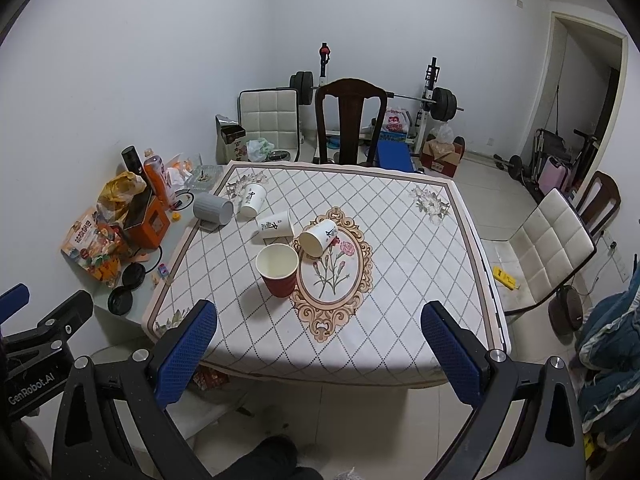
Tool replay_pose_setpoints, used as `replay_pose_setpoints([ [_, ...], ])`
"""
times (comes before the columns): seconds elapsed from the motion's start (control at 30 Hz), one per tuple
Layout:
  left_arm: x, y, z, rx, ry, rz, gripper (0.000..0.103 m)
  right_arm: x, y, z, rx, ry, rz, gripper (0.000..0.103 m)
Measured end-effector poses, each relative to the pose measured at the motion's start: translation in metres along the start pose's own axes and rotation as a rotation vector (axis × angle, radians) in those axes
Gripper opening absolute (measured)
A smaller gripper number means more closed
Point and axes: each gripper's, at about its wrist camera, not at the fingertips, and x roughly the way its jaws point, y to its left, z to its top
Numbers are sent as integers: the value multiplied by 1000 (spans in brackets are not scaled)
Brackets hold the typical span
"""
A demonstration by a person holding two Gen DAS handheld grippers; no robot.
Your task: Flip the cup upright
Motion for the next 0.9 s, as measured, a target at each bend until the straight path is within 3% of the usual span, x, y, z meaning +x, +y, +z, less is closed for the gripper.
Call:
replay_pose_setpoints([
  [0.9, 1, 2, 2, -15, 9, 9, 103, 0, 7, -2, -8, 12, 18, 103],
])
